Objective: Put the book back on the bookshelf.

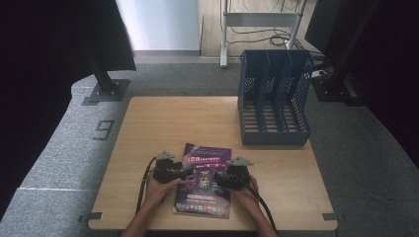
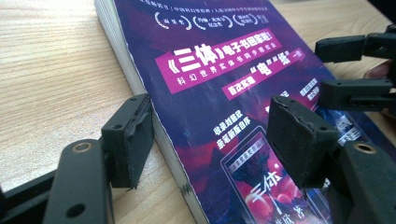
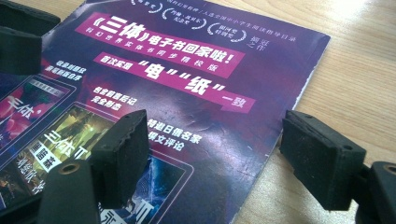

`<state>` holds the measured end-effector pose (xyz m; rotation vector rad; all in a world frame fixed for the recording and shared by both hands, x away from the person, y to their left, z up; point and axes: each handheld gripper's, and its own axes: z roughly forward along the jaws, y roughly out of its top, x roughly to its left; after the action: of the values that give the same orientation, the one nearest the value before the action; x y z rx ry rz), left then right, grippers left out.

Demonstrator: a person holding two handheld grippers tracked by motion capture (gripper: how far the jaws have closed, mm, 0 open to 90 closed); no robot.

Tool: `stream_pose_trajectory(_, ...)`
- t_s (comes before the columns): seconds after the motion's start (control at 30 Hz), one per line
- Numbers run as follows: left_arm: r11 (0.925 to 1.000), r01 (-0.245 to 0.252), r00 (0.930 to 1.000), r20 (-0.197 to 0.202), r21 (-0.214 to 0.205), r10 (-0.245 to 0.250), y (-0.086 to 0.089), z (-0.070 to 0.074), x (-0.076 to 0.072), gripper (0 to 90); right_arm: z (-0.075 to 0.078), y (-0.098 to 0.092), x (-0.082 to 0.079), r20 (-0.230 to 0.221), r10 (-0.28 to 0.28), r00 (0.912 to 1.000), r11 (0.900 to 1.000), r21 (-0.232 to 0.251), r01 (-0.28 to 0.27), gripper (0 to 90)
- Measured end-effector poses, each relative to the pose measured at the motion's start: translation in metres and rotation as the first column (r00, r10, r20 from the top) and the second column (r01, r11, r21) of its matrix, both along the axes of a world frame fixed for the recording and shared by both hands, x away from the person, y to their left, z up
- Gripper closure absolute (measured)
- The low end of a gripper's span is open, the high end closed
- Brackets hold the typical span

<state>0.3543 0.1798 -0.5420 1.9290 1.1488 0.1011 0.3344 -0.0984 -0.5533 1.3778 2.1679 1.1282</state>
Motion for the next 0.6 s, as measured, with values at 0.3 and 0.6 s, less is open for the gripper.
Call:
stream_pose_trajectory(0.3,0.9835,0.072,0.9973,-0.005,-0.166,-0.074,0.004,0.011,-0.003,36.0,0.000,0.000,0.000,0.001,-0.002,1.0000,1.0000,-0.003,0.002,23.6)
stream_pose_trajectory(0.6,0.9963,0.086,0.9963,0.003,-0.008,-0.086,-0.012,0.003,0.000,36.9,0.000,0.000,-0.001,0.004,-0.007,1.0000,1.0000,-0.003,0.007,24.0)
